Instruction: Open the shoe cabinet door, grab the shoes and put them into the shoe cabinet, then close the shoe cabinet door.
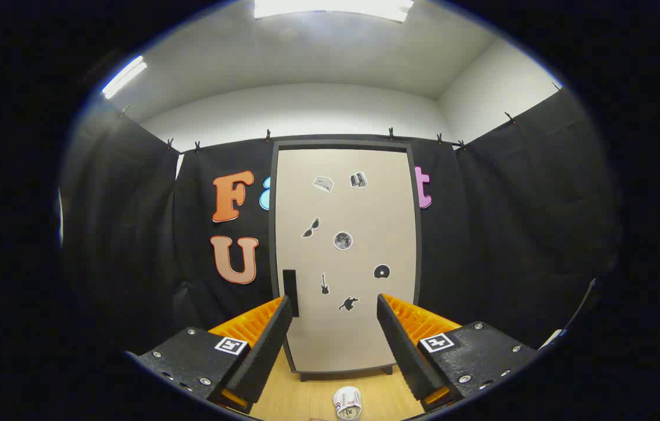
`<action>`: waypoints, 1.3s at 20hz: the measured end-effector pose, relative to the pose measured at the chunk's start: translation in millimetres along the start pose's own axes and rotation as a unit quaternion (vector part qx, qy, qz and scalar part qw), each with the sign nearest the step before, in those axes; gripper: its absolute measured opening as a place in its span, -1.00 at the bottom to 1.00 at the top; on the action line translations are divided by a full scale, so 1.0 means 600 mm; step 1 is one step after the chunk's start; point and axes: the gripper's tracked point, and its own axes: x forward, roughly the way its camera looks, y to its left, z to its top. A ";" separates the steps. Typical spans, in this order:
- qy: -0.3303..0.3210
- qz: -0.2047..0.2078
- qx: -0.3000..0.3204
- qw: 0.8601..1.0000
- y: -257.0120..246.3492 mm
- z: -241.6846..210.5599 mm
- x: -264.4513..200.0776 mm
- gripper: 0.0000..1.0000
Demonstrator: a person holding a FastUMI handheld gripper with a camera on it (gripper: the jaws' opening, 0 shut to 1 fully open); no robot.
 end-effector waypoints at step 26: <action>0.012 0.005 -0.004 1.000 0.093 -0.024 0.082 0.84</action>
